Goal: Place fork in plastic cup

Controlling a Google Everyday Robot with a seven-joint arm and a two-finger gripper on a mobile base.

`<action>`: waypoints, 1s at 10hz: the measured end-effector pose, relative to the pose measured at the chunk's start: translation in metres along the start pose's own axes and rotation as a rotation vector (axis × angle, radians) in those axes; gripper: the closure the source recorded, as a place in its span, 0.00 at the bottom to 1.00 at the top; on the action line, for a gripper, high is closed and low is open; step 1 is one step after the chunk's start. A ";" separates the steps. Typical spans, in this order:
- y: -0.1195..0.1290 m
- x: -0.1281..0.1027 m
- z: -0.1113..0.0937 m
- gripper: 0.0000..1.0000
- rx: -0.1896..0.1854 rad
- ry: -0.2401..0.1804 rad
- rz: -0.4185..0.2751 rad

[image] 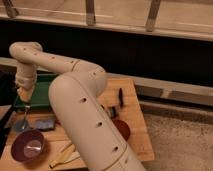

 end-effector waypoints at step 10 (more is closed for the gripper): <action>0.003 -0.004 0.027 1.00 0.020 0.060 0.009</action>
